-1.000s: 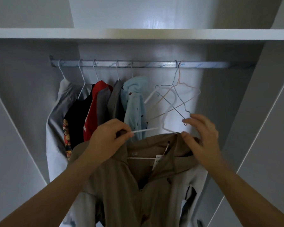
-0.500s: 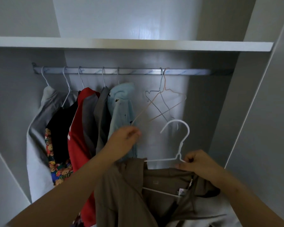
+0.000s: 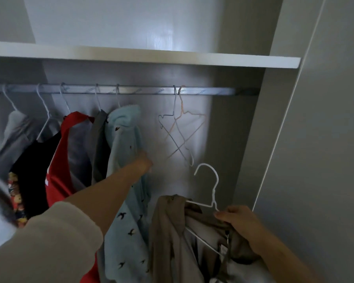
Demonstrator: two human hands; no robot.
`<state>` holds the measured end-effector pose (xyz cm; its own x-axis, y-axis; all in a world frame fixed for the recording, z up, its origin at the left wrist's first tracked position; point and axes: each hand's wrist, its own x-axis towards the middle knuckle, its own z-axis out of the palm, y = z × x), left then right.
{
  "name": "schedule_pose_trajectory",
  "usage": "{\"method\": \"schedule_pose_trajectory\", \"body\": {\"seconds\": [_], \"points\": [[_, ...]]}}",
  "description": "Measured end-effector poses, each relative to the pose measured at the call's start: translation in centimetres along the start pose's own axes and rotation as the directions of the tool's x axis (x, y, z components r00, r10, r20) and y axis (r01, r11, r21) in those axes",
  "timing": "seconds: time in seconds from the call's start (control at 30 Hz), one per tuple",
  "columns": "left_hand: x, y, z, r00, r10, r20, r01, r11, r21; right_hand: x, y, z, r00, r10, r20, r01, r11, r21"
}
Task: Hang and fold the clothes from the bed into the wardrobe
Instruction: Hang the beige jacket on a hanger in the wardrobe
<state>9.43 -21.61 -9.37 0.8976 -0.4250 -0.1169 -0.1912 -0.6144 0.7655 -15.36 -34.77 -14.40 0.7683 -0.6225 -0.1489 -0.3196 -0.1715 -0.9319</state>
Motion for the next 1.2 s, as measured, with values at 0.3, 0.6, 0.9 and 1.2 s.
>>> {"method": "schedule_pose_trajectory", "body": {"seconds": [0.3,0.6,0.9,1.2], "points": [[-0.7,1.2,1.5,0.986,0.129,0.11,-0.085,0.936,-0.341,-0.1,-0.6,1.2,0.986,0.097,0.135,-0.109,0.991,0.082],[-0.8,-1.7,-4.2,0.925,0.299,-0.234,-0.305,0.952,0.011,2.9,-6.0,7.4,0.98,0.053,0.192,-0.076,0.99,0.119],[0.8,-1.6,-9.8,0.947,0.188,-0.259,-0.202,0.979,-0.031,7.4,-15.9,10.1,0.97,-0.217,0.109,0.22,0.975,-0.015],[2.8,-2.6,-9.8,0.983,0.171,-0.068,-0.16,0.977,0.142,13.8,-23.3,12.9,0.954,-0.298,0.026,0.299,0.949,-0.101]]}}
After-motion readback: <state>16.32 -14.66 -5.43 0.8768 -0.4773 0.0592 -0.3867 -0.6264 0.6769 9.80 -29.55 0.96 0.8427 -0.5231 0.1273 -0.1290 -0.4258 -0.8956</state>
